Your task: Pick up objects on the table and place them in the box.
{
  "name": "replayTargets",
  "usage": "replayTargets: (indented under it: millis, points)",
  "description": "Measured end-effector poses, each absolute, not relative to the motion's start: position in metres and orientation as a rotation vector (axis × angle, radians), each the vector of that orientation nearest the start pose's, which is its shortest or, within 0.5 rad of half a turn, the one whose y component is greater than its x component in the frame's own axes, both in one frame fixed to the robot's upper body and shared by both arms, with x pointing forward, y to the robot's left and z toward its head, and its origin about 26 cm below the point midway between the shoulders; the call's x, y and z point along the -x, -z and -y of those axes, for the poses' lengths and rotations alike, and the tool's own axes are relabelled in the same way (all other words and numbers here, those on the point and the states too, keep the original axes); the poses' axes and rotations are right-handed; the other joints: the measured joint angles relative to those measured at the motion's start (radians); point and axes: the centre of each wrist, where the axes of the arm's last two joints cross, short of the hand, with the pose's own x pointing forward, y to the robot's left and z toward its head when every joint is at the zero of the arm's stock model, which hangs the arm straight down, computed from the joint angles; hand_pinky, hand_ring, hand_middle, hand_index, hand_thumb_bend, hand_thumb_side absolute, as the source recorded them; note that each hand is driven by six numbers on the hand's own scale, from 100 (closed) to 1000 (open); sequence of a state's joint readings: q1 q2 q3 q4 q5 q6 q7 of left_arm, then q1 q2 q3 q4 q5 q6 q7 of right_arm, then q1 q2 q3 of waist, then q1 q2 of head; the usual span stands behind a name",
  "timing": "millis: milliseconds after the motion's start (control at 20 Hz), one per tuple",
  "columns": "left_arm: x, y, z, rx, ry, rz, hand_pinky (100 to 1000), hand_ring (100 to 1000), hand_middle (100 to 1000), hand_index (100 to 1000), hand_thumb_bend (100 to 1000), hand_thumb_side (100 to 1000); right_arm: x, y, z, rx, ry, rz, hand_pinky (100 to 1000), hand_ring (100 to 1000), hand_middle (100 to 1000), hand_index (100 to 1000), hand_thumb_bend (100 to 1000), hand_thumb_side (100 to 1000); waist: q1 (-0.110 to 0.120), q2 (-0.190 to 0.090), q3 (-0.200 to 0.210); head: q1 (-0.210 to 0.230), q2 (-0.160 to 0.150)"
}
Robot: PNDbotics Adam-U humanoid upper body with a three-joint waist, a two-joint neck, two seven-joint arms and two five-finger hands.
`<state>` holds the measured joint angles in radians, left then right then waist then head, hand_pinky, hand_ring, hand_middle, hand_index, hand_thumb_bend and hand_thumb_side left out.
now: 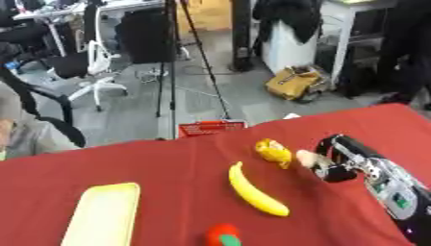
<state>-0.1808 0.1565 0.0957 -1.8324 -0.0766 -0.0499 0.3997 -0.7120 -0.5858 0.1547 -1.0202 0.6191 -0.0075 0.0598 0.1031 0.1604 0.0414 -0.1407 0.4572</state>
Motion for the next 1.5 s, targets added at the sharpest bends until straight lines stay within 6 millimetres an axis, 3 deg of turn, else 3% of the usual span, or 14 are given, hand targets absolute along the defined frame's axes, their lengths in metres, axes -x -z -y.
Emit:
replayTargets:
  millis: [50, 450, 750, 1050, 1500]
  points:
    - [-0.306, -0.118, -0.276, -0.471, -0.253, 2.071, 549, 693, 654, 756, 611, 898, -0.437, -0.150, 0.351, 0.977, -0.987, 1.488, 322, 421, 502, 574, 100, 100, 0.000, 0.000, -0.001, 0.001, 0.000]
    - [-0.306, -0.118, -0.276, -0.474, -0.251, 2.072, 547, 690, 651, 756, 610, 895, -0.428, -0.205, 0.295, 0.892, -0.915, 1.792, 330, 426, 527, 602, 100, 100, -0.003, 0.000, 0.005, 0.009, 0.009]
    - [-0.306, -0.118, -0.276, -0.477, -0.258, 2.073, 547, 690, 649, 751, 606, 892, -0.430, -0.232, 0.258, 0.838, -0.915, 1.858, 333, 427, 533, 609, 100, 100, -0.013, -0.001, 0.037, 0.002, 0.014]
    - [-0.309, -0.123, -0.274, -0.472, -0.269, 2.089, 546, 694, 651, 746, 600, 887, -0.450, -0.221, 0.239, 0.782, -0.926, 1.803, 346, 437, 542, 619, 100, 100, -0.023, 0.000, 0.106, -0.020, 0.012]
    - [-0.312, -0.142, -0.268, -0.496, -0.300, 2.169, 553, 700, 658, 745, 587, 885, -0.468, -0.191, 0.244, 0.784, -0.932, 1.682, 353, 440, 544, 620, 100, 100, -0.054, 0.000, 0.247, -0.023, 0.011]
